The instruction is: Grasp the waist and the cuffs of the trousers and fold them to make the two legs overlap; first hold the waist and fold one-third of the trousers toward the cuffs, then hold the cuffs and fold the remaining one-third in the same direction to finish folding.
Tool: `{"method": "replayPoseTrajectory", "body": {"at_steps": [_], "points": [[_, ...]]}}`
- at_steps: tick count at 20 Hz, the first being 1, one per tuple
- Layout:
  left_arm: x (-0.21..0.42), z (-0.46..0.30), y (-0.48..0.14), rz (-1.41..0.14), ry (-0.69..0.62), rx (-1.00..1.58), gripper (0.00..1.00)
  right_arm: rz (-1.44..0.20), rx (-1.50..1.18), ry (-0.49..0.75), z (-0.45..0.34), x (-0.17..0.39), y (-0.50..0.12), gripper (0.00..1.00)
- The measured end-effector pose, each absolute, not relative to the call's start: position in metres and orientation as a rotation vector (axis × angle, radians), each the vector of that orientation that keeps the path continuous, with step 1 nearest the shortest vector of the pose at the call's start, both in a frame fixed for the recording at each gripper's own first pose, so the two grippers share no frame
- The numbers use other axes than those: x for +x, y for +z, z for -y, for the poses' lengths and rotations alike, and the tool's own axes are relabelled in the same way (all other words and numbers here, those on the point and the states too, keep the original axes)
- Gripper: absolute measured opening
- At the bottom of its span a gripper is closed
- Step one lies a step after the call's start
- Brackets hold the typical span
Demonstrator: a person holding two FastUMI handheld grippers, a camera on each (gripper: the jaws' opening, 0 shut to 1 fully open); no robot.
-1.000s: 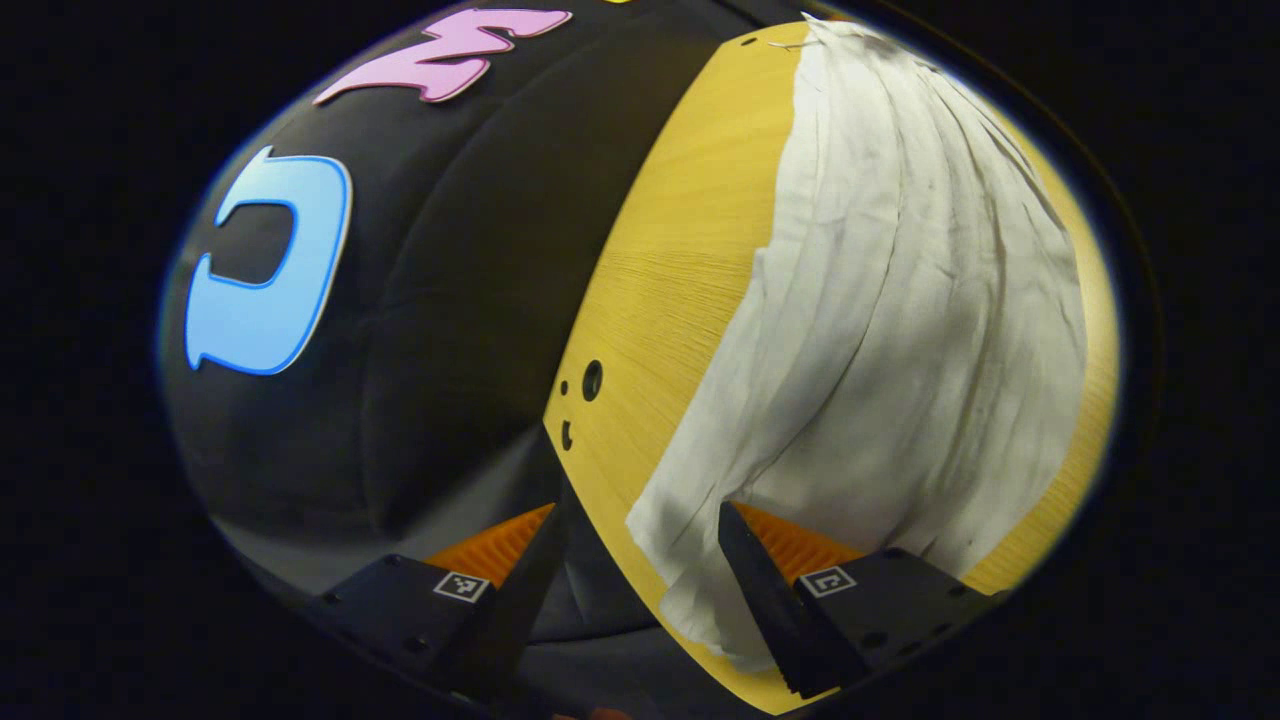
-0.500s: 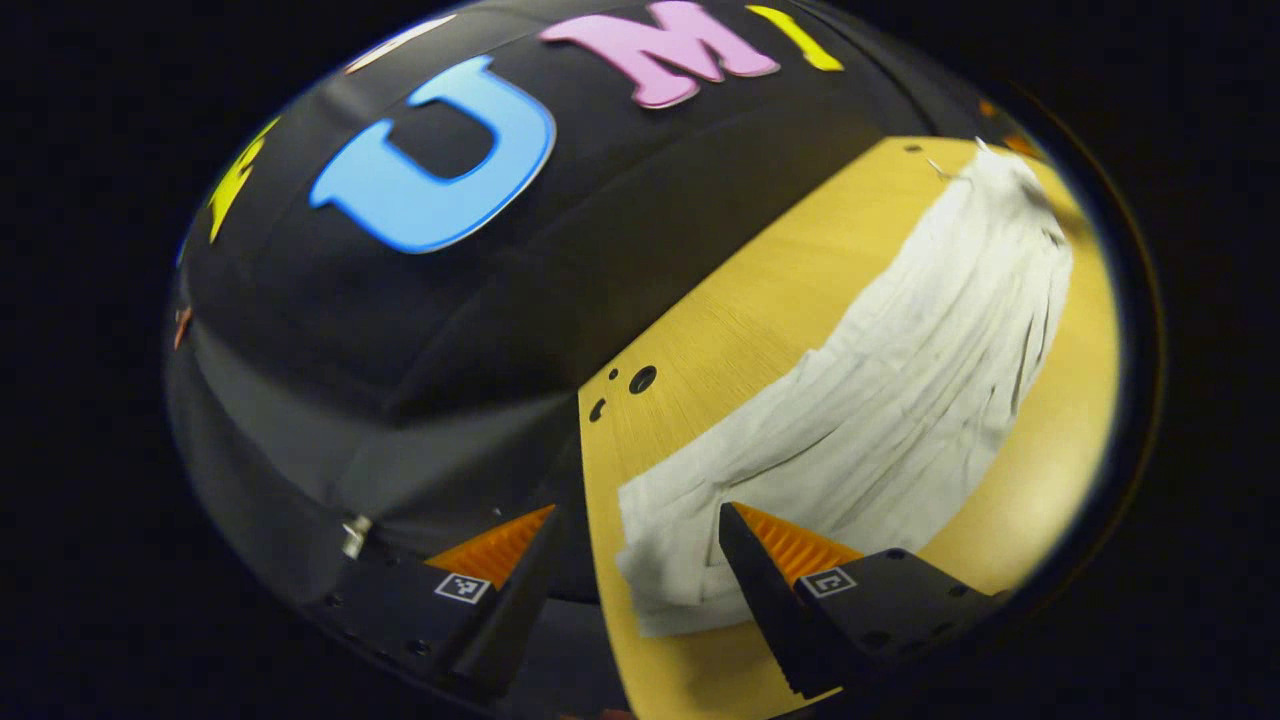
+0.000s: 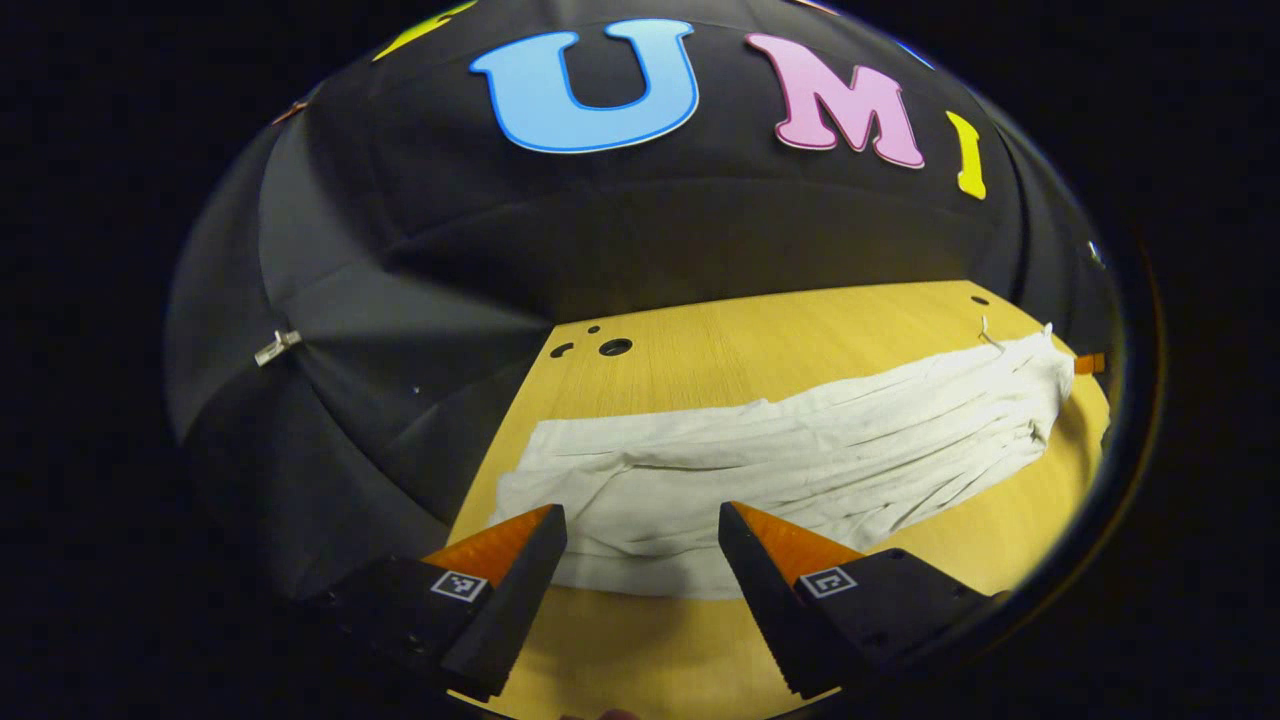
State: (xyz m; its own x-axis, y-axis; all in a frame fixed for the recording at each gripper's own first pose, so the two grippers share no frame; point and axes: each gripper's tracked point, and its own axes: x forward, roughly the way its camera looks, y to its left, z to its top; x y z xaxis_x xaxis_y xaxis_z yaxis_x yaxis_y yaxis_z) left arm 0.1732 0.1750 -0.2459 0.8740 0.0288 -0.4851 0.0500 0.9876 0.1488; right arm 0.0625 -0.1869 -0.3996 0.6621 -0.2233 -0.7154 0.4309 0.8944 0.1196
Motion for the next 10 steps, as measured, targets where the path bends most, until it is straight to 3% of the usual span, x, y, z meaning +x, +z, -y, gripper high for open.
{"method": "replayPoseTrajectory", "body": {"at_steps": [3, 10], "points": [[0.172, -0.171, -0.240, -0.494, -0.003, 0.073, 0.97, -0.752, 0.467, -0.450, 0.195, 0.067, -0.413, 0.92], [0.162, -0.176, -0.245, -0.514, 0.052, -0.053, 0.98, -0.764, 0.613, -0.491, 0.208, 0.089, -0.433, 0.92]]}}
